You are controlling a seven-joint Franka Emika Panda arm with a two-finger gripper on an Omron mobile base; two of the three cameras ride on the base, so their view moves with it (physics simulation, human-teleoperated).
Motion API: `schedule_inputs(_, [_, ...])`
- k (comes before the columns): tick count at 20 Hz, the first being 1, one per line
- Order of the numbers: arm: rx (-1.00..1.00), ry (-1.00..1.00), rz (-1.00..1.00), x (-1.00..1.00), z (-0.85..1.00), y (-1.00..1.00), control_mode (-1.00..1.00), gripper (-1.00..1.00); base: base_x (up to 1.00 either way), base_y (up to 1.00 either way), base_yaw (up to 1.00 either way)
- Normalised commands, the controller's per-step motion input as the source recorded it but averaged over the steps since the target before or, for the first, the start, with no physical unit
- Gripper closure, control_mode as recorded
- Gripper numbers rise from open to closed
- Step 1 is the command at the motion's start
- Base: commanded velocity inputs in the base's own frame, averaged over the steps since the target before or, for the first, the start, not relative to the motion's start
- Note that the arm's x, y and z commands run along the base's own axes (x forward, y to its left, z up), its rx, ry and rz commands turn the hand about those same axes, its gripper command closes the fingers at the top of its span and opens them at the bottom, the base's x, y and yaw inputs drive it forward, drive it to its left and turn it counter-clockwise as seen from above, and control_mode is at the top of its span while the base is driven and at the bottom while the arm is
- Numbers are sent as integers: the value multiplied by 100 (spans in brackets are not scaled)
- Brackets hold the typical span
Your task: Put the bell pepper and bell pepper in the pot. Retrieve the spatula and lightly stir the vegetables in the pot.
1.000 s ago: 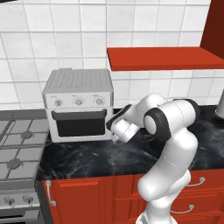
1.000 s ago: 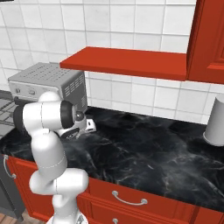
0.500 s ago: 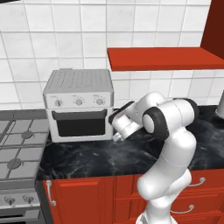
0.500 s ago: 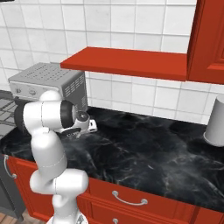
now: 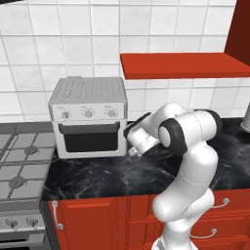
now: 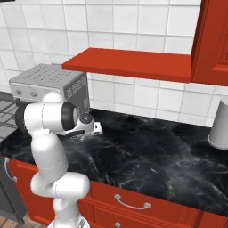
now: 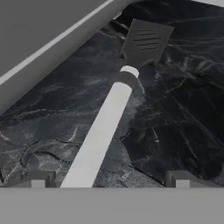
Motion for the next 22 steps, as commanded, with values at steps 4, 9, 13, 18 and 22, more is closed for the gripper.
schedule_inputs(4, [0, 0, -9, -24, -29, -70, -100, -100, 0, 0, 0])
schedule_inputs(9, [0, 0, -8, -32, -24, -78, -100, -100, 0, 0, 0])
schedule_inputs(13, [0, 0, -4, -14, -8, -52, -100, -100, 0, 0, 0])
schedule_inputs(18, [0, 0, 0, 8, 0, 3, -100, -100, 0, 0, 0])
schedule_inputs(22, [0, 2, 0, 19, 0, 13, -100, -100, 0, 0, 0])
